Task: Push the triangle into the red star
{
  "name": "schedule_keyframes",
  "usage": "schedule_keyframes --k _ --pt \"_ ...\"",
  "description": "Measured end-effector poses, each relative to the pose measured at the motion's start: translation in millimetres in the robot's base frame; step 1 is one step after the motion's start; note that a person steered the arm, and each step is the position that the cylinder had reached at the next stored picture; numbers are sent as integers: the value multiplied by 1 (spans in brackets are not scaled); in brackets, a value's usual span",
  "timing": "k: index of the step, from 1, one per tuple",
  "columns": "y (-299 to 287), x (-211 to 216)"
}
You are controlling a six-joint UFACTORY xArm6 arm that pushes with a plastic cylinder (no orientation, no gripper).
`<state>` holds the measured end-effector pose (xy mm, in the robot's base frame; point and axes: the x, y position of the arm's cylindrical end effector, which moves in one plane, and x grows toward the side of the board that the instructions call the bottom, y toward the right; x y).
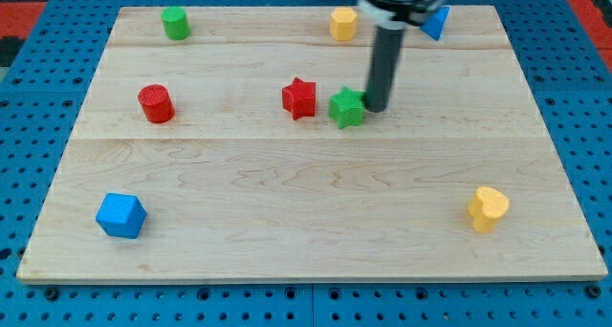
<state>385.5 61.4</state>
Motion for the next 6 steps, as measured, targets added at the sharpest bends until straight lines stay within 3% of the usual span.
schedule_keyframes --k 1,2,4,5,6 --pt "15 -10" --pt "66 -51" --pt "228 -108" --pt "204 -171" --pt "159 -194"
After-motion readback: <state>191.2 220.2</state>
